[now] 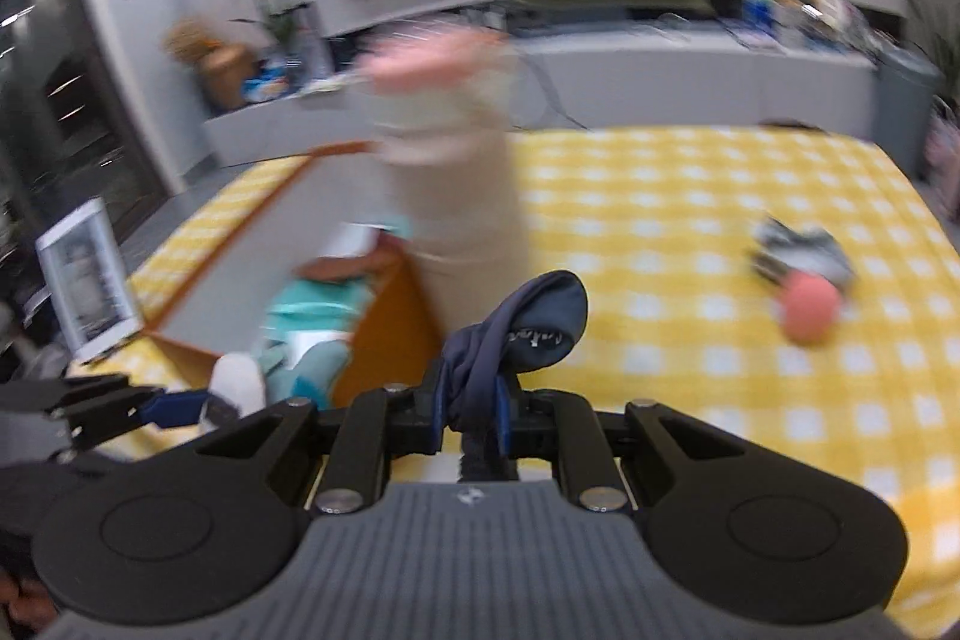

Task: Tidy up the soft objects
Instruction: 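Carry the packet, plush and navy cloth over the orange box with both grippers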

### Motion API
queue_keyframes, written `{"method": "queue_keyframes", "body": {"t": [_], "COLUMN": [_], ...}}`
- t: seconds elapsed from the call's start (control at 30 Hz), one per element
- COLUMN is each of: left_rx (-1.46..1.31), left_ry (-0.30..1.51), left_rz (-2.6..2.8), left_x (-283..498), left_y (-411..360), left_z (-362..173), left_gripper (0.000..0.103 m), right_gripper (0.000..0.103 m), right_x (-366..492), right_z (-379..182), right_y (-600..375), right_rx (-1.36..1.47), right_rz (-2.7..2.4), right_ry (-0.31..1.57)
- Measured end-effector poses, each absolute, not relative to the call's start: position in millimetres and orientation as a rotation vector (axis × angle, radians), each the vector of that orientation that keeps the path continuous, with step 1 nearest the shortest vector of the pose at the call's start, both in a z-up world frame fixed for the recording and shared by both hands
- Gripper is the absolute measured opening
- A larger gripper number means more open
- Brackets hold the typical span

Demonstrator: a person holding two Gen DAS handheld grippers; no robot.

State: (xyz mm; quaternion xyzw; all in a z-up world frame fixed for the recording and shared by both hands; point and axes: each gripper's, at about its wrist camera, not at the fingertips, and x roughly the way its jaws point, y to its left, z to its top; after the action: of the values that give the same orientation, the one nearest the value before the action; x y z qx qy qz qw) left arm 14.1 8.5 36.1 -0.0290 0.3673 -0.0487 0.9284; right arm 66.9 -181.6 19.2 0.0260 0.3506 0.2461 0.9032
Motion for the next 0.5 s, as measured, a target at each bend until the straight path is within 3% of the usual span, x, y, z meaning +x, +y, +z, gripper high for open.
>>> {"method": "queue_keyframes", "body": {"t": [0.3, 0.5], "left_rx": [-0.077, -0.048], "left_ry": [0.637, 0.676], "left_rz": [0.057, 0.124], "left_x": [42, 101], "left_y": [90, 110], "left_z": [70, 59], "left_gripper": [0.071, 0.071], "right_gripper": [0.014, 0.014], "right_x": [56, 81], "right_z": [69, 86], "right_y": [-87, -45], "right_rx": [-0.032, -0.06], "right_rz": [0.7, 0.709], "right_ry": [0.616, 0.588]}}
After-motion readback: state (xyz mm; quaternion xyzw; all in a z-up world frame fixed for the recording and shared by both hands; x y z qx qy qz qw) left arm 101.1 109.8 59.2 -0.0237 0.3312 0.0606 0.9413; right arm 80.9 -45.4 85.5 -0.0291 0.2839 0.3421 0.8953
